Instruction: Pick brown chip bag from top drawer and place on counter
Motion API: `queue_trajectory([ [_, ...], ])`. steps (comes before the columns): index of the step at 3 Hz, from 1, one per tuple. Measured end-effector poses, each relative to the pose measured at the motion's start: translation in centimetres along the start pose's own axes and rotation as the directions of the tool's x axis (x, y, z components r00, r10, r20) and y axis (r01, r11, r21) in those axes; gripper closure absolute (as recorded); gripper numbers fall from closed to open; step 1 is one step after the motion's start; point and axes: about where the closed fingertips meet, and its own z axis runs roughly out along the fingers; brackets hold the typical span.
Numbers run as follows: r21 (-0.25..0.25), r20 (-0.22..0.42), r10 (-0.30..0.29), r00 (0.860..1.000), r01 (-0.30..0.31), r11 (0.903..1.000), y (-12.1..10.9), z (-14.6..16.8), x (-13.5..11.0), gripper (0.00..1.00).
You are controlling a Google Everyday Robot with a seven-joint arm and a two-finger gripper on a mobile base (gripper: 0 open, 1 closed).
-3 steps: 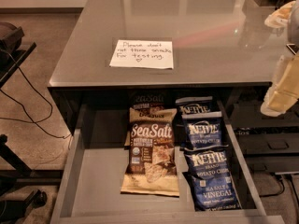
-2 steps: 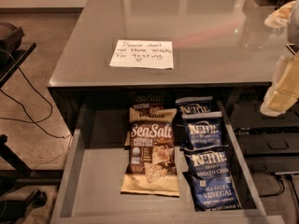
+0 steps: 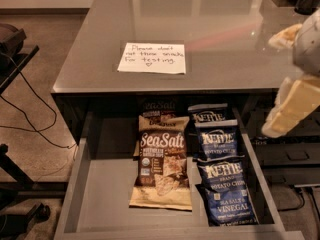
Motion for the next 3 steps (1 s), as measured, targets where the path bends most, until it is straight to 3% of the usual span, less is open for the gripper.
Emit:
queue_trajectory([
  [2,-0.133,0.198,0.047,0.979,-0.02,0.9909,4.9,9.5,-3.2,0.0],
  [3,-0.172,0.251,0.056,0.966,-0.013,0.985,6.8,14.3,-5.2,0.0],
])
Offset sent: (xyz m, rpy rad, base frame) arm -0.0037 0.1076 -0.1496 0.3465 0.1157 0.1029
